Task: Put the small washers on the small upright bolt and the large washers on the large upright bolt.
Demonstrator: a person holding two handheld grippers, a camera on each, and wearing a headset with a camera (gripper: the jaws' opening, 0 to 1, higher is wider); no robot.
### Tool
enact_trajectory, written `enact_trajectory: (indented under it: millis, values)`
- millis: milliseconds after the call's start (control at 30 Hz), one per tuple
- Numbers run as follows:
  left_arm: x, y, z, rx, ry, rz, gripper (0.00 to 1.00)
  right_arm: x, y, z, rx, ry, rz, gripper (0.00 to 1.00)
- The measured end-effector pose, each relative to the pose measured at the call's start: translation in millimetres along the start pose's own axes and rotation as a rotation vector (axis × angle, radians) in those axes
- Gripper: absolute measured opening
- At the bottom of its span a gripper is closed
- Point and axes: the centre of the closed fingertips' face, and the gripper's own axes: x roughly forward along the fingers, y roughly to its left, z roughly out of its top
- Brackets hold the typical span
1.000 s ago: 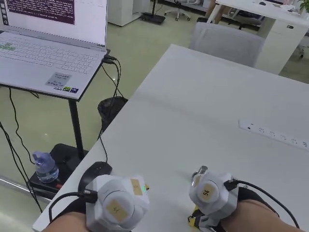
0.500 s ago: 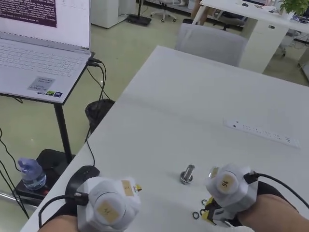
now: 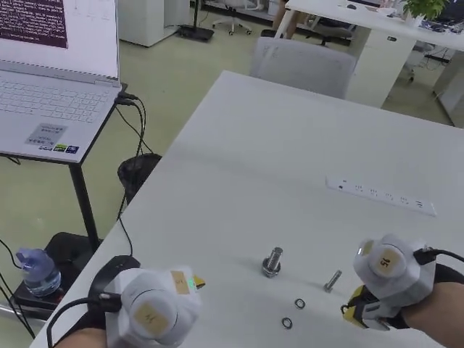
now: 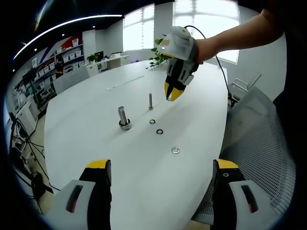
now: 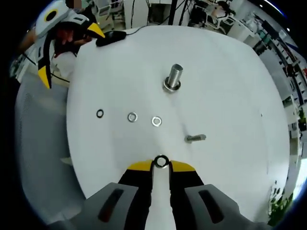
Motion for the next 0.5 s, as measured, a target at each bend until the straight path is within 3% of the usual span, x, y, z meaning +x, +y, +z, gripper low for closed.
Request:
enact_trajectory:
  millis: [67, 500]
  values:
    - [-0.5, 0.3, 2.2, -0.004, -0.012, 0.001, 0.88, -0.8, -5.4, 1.4, 0.002, -0.002, -0.002, 0.13]
    - [1.0, -2.2, -2.3, 0.020, 0.016, -0.013, 0.85, -4.3, -37.9, 18.9, 0.025, -0.014, -0.024, 0.13]
